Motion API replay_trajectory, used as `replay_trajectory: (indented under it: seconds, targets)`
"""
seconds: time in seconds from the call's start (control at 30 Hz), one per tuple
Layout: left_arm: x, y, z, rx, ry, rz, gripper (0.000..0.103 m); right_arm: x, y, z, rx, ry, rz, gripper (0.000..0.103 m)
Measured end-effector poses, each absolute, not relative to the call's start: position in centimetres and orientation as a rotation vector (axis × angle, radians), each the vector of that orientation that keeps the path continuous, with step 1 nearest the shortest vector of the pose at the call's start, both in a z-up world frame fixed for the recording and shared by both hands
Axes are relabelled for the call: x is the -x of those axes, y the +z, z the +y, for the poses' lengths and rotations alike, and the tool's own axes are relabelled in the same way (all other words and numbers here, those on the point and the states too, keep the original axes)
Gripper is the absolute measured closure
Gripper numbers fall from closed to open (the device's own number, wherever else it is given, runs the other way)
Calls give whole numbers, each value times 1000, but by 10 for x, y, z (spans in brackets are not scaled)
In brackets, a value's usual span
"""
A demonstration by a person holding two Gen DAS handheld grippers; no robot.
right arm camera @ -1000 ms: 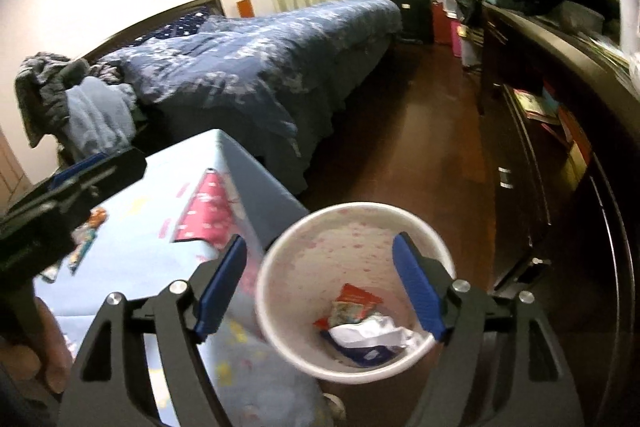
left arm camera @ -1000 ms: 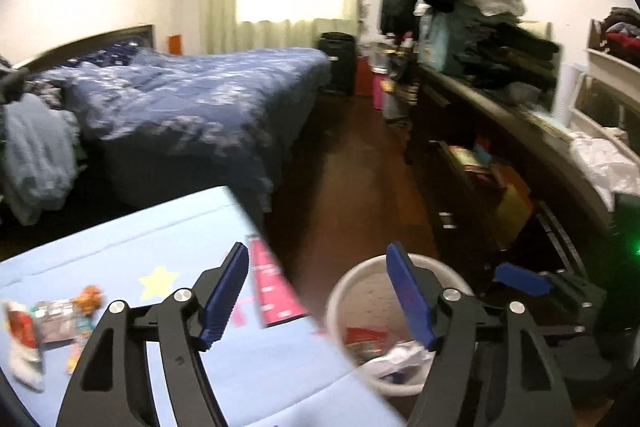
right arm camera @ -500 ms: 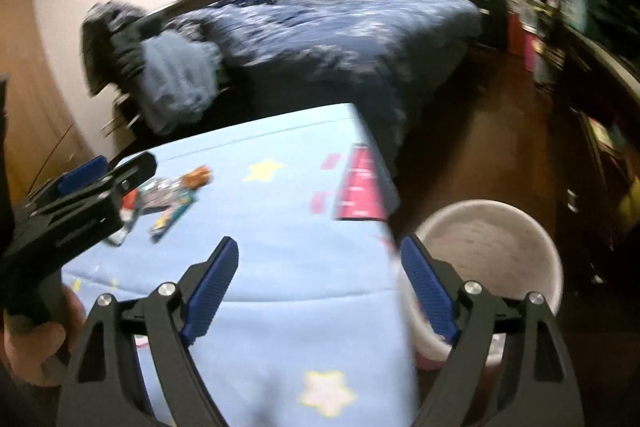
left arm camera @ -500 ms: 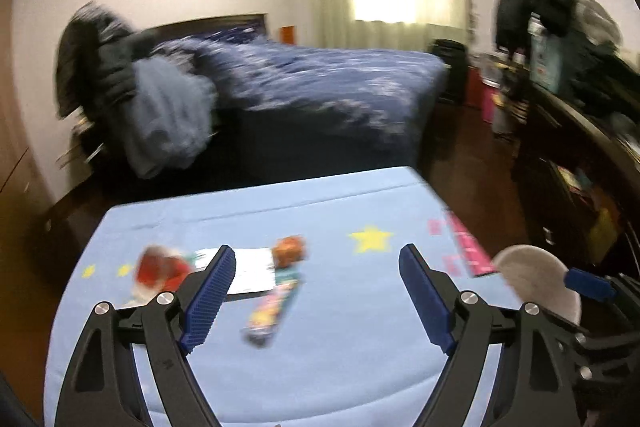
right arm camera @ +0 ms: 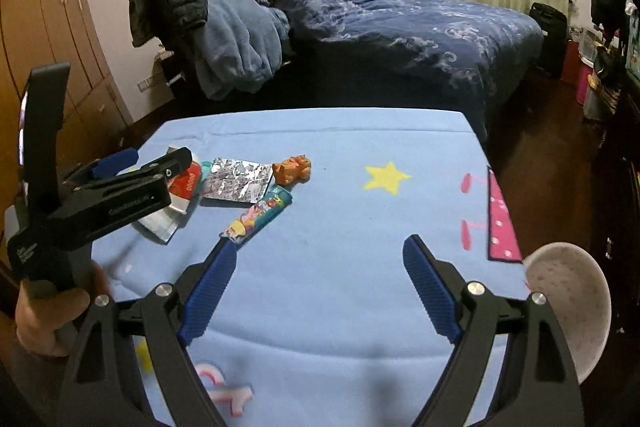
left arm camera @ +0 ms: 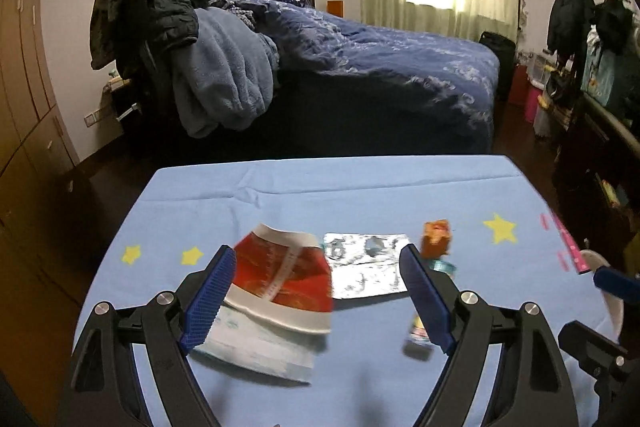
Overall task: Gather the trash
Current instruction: 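Move both open tools back over the table toward the remaining items, then grasp the red-and-white paper cup with the left tool while the right tool grasps the orange toy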
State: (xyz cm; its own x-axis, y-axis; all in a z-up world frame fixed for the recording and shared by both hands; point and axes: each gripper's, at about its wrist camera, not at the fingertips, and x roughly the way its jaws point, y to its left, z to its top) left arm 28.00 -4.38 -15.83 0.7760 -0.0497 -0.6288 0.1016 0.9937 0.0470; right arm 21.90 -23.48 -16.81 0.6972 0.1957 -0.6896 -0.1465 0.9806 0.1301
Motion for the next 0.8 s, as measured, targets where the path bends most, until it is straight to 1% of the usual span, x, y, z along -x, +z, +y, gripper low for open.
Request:
replay_trajectory:
  seconds: [0.27,0.63,0.7,0.77,0.8]
  targets:
    - [-307,-183,-37,-107,-80,736,19,-249,-175,-215,-31,173,800,17]
    - [-328,-195,-17,-33,-92,796,20,-275,-187,-200,6,172,814,17]
    - [-330,-196,-15,-26,-97,803,27,-282,-191,-199,6,169,821,17]
    - [-331,-195,-13,-22,-105,796,29,-289,-194,-196,6,161,828,17]
    - [-331,-194,-14,-29,-108,789,36,-294,-196,-195,2,160,834,17]
